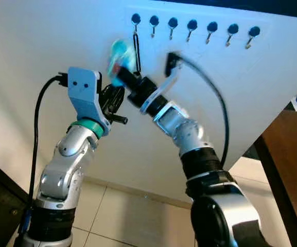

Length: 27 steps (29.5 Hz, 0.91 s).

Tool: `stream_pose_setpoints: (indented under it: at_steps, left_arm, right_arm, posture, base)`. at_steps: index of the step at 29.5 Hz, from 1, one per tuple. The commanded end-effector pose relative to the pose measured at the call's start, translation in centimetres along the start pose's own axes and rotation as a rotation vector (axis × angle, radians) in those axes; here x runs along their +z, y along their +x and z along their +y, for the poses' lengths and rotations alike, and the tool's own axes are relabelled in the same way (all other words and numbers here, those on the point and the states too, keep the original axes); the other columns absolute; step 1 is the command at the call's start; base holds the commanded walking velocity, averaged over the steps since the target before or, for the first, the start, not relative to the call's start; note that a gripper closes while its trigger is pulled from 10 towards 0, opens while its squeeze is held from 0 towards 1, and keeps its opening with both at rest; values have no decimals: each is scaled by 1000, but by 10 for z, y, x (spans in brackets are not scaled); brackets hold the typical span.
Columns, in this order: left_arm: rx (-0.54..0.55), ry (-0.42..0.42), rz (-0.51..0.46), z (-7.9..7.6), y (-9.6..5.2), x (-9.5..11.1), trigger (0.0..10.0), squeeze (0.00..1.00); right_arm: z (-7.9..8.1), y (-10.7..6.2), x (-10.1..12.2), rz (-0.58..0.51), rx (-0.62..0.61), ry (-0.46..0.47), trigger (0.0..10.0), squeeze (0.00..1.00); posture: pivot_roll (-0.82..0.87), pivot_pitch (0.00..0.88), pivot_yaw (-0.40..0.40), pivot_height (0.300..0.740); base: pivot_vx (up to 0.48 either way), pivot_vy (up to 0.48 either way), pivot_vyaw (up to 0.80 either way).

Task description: Hang keys on a hook

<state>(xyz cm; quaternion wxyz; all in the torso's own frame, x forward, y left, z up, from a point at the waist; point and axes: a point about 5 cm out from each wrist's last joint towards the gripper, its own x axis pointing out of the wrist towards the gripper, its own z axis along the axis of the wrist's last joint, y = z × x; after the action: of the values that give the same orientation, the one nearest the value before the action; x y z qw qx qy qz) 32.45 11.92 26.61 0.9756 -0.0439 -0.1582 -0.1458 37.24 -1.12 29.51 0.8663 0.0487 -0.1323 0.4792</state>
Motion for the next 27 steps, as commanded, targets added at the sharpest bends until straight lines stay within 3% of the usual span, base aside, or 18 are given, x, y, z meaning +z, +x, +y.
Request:
stream_pose_setpoints:
  at_steps: [1,4,5,6,8,9,10,14,16,17,20,21,22,23,24,25,26,27]
  left_arm:
    - [0,9,-53,1,1,12,10000,0]
    - [5,9,-56,2,1,13,10000,0]
    - [8,11,-59,2,1,13,10000,0]
    - [8,11,-59,2,1,13,10000,0]
    - [16,13,-62,4,2,14,10000,0]
    - [16,13,-62,4,2,14,10000,0]
    - [19,14,-62,5,2,14,10000,0]
    - [19,14,-62,5,2,14,10000,0]
    - [18,14,-60,5,1,14,10000,0]
    - [18,14,-59,5,1,14,10000,0]
    - [17,14,-59,5,1,14,10000,0]
    - [18,14,-59,5,1,14,10000,0]
    - [18,14,-59,5,1,14,10000,0]
    - [18,14,-59,5,1,14,10000,0]
    - [18,14,-59,5,1,14,10000,0]
    - [18,14,-59,5,1,15,10000,0]
    - [18,14,-59,5,1,15,10000,0]
    - [18,14,-59,5,1,15,10000,0]
  right_arm:
    - [6,-5,-20,145,64,-213,10000,0]
    - [6,-8,-17,124,85,-196,10000,0]
    - [6,-9,-6,32,90,-82,10000,0]
    - [6,-9,-6,32,90,-82,10000,0]
    - [-10,-11,15,-166,-35,178,10000,0]
    - [-10,-11,15,-166,-35,178,10000,0]
    - [-28,-14,7,-159,-228,254,10000,0]
    - [-33,-16,1,-145,-282,309,10000,0]
    - [-22,-13,-19,-13,-261,142,10000,0]
    - [-17,-11,-22,-28,-234,218,10000,0]
    - [-14,-10,-22,-48,-214,280,10000,0]
    - [-22,-11,-14,-149,-262,444,10000,0]
    - [-28,-13,-9,-218,-294,546,10000,0]
    - [-28,-13,-9,-218,-294,546,10000,0]
    - [-35,-16,-16,-120,-385,376,10000,0]
    - [-37,-20,-23,18,-415,73,10000,0]
    - [-37,-20,-23,18,-415,73,10000,0]
    - [-36,-23,-26,94,-391,-147,10000,0]
  posture:
    - [78,84,78,740]
    - [76,87,79,740]
    - [75,89,78,740]
    - [75,89,78,740]
    - [77,90,80,740]
    - [77,90,80,740]
    - [76,90,81,740]
    - [76,90,81,740]
    - [76,92,83,740]
    - [79,94,82,740]
    - [79,94,82,740]
    - [79,94,82,740]
    - [79,94,82,740]
    - [79,94,82,740]
    - [80,92,83,740]
    - [80,96,82,740]
    - [80,96,82,740]
    - [77,97,82,740]
  base:
    - [0,0,0]
    - [0,0,0]
    - [0,0,0]
    - [0,0,0]
    - [0,0,0]
    - [0,0,0]
    - [0,0,0]
    - [0,0,0]
    - [0,0,0]
    - [0,0,0]
    - [0,0,0]
    - [0,0,0]
    - [0,0,0]
    - [0,0,0]
    - [0,0,0]
    - [0,0,0]
    - [0,0,0]
    - [0,0,0]
